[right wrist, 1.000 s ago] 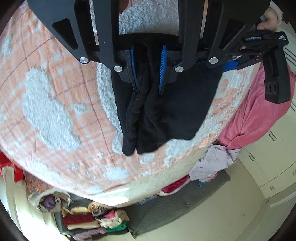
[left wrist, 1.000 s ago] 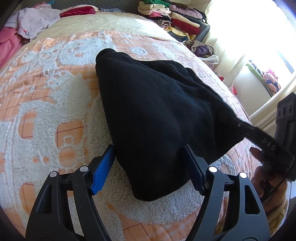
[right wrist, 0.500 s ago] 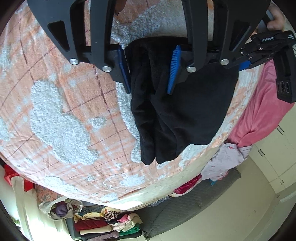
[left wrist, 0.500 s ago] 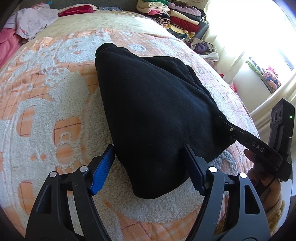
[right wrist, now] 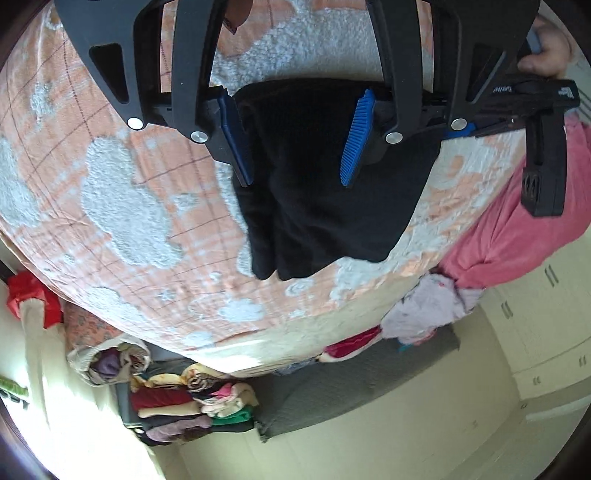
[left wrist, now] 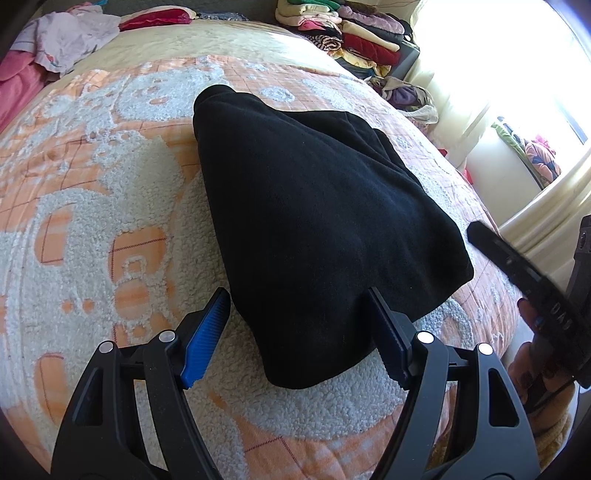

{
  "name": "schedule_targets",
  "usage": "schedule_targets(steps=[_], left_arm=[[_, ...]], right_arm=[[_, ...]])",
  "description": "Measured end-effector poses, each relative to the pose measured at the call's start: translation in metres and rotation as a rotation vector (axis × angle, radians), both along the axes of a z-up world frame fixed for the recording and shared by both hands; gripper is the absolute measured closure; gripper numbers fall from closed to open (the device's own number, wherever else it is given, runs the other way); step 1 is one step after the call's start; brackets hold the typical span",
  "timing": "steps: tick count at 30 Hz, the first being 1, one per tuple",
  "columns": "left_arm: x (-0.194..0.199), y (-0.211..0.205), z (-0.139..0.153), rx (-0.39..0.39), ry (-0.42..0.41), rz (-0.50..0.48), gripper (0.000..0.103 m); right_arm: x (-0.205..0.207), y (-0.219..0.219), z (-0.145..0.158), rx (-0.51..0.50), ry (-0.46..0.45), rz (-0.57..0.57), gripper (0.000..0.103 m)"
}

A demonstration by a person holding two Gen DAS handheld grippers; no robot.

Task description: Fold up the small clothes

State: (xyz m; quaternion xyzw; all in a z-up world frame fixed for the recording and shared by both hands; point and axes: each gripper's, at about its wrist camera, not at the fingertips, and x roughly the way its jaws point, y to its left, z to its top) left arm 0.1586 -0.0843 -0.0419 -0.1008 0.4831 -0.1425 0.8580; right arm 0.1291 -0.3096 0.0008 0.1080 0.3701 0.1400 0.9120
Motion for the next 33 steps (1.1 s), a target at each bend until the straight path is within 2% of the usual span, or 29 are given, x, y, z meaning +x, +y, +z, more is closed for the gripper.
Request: schedule_targets(steps=[3, 6, 14, 16, 18, 20, 21, 22, 23, 24, 27, 33], left_arm=[[-0.002, 0.001, 0.000, -0.002, -0.001, 0.000, 0.037], [-0.004, 0.001, 0.000, -0.002, -0.002, -0.003, 0.037], [-0.011, 0.005, 0.009, -0.002, -0.026, 0.002, 0.037], [-0.013, 0.007, 0.013, -0.001, -0.036, 0.003, 0.037], [-0.016, 0.009, 0.017, 0.000, -0.046, 0.004, 0.037], [-0.019, 0.011, 0.020, -0.001, -0.056, 0.006, 0.036], [-0.022, 0.012, 0.024, -0.003, -0.063, 0.007, 0.034], [-0.023, 0.014, 0.026, -0.002, -0.070, 0.009, 0.025], [-0.025, 0.015, 0.029, -0.001, -0.077, 0.012, 0.021], [-0.028, 0.017, 0.033, -0.003, -0.090, 0.014, 0.021], [-0.034, 0.021, 0.042, -0.010, -0.114, 0.019, 0.010], [-0.050, 0.031, 0.061, -0.008, -0.161, 0.037, 0.010]], right_arm=[[0.015, 0.009, -0.026, -0.133, 0.137, -0.027, 0.056], [0.016, 0.003, -0.035, -0.098, 0.150, -0.047, 0.055], [-0.002, 0.001, -0.010, -0.096, 0.080, -0.065, 0.052], [-0.011, -0.001, -0.001, -0.085, 0.055, -0.075, 0.045], [-0.018, -0.002, 0.007, -0.086, 0.032, -0.086, 0.031], [-0.025, -0.002, 0.016, -0.087, 0.006, -0.099, 0.023], [-0.028, -0.001, 0.020, -0.088, -0.004, -0.104, 0.018], [-0.032, -0.001, 0.025, -0.089, -0.018, -0.108, 0.016], [-0.036, -0.001, 0.029, -0.088, -0.032, -0.113, 0.012], [-0.039, -0.001, 0.033, -0.088, -0.043, -0.117, 0.008], [-0.050, 0.002, 0.046, -0.094, -0.082, -0.127, 0.005], [-0.072, 0.006, 0.064, -0.089, -0.140, -0.128, 0.005]])
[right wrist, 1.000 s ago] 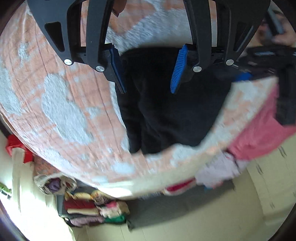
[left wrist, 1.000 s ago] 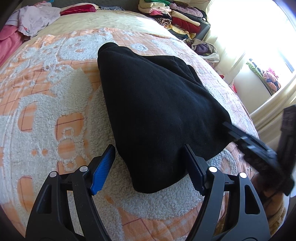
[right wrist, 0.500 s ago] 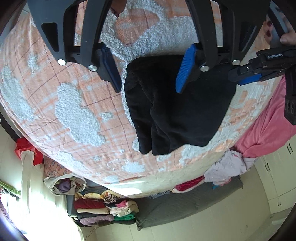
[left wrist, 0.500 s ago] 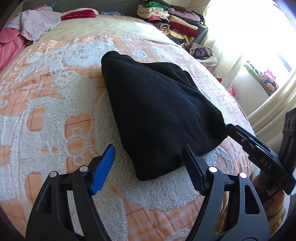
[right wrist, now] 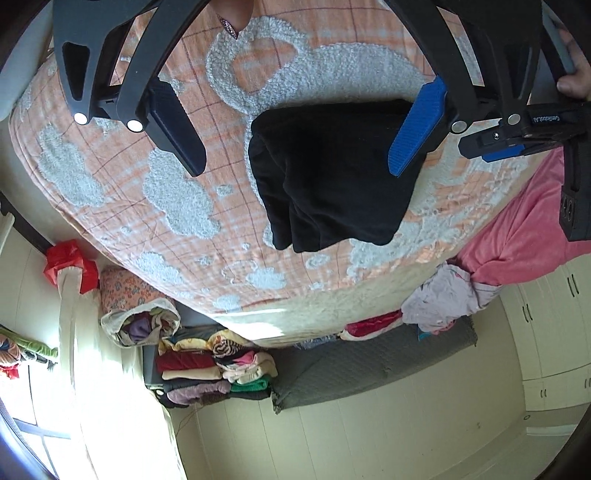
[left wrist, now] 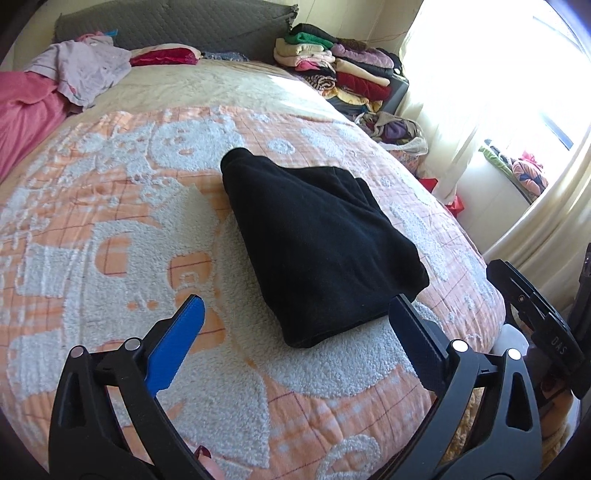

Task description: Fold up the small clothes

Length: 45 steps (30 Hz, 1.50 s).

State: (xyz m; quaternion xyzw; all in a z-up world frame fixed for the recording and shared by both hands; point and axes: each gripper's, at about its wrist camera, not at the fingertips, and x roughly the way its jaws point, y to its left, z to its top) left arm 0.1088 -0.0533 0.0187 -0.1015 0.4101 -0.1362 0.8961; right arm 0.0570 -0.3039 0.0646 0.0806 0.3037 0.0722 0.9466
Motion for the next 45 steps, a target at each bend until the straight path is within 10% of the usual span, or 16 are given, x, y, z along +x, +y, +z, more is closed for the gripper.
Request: schedule_targets(steps=[25, 45], left_arm=[[-0.059, 0.032, -0.010, 0.099, -0.072, 0.077, 0.009], [-0.075, 0.043, -0.059, 0.116, 0.047, 0.124, 0.009]], right_arm=[[-0.058, 0.045, -0.006, -0.119, -0.044, 0.077, 0.004], [-0.059, 0.057, -0.067, -0.107, 0.145, 0.084, 0.004]])
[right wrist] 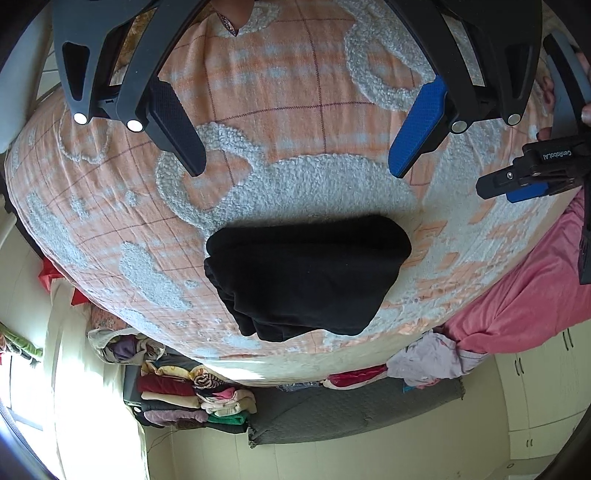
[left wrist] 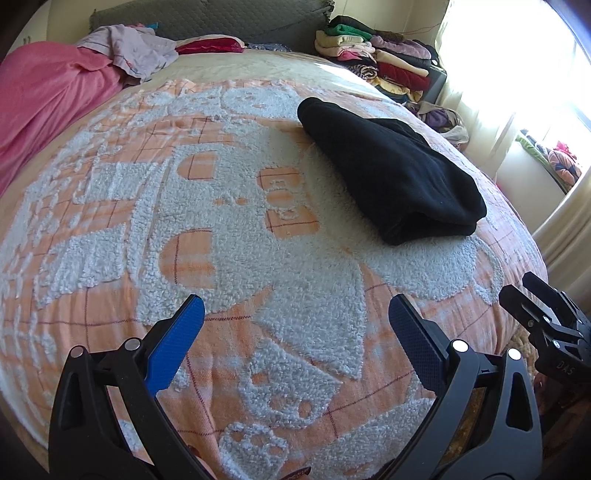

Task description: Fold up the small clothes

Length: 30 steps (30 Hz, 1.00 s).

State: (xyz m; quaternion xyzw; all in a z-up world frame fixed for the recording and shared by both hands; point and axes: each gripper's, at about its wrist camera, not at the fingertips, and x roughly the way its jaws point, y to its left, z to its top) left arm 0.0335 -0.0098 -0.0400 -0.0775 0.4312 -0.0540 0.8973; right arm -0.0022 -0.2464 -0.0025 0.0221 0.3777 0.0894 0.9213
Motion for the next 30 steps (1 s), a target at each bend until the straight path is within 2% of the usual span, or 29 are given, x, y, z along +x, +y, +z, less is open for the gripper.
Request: schedule_targets(steps=[30], left_arm=[[0.0005, 0.0021, 0.0058, 0.001, -0.006, 0.014, 0.009]], right_arm=[[0.0004, -0.0021, 0.0060, 0.008, -0.009, 0.000, 0.004]])
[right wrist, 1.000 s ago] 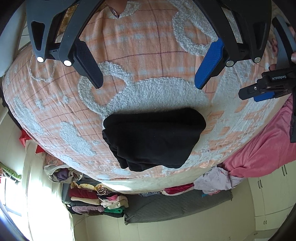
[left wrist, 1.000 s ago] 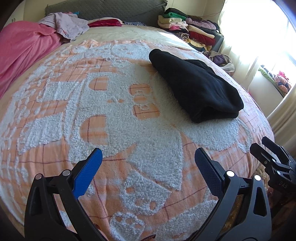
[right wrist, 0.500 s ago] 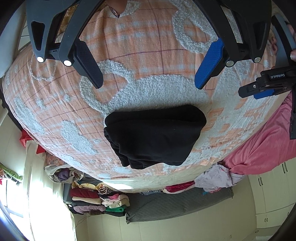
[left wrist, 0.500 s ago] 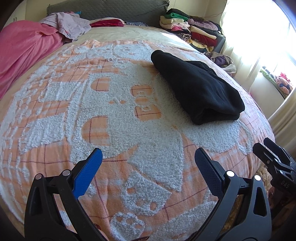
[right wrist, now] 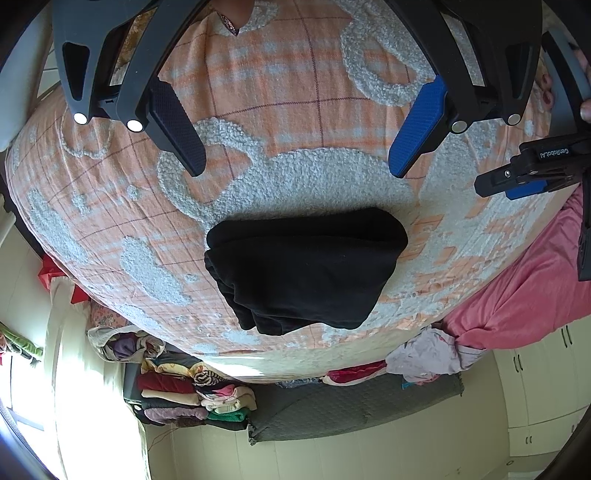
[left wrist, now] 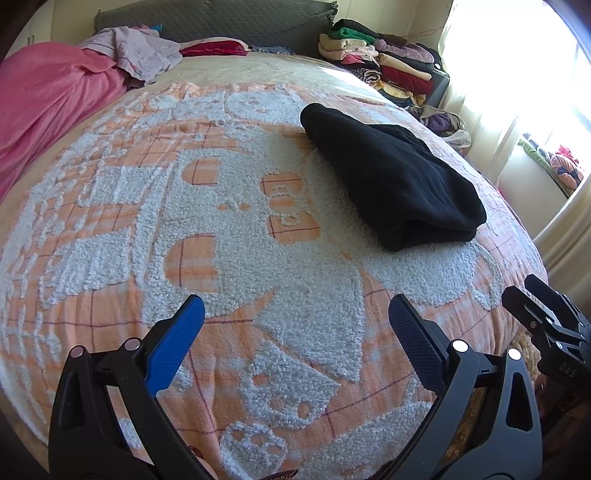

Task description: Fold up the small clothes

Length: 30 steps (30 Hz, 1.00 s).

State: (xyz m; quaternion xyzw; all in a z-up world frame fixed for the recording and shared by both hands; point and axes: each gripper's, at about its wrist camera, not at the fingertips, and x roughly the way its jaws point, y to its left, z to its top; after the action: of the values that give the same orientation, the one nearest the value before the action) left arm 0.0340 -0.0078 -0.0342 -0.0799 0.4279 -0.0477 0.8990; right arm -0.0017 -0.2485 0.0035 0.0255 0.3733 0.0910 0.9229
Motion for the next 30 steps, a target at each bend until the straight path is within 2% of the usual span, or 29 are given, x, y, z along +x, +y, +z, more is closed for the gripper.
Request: schedule_targets(steps=[30], left_arm=[[-0.0015, -0.0001, 0.0061, 0.003, -0.007, -0.004, 0.009]], right_arm=[[-0.0003, 0.0019, 0.0014, -0.002, -0.001, 0.006, 0.004]])
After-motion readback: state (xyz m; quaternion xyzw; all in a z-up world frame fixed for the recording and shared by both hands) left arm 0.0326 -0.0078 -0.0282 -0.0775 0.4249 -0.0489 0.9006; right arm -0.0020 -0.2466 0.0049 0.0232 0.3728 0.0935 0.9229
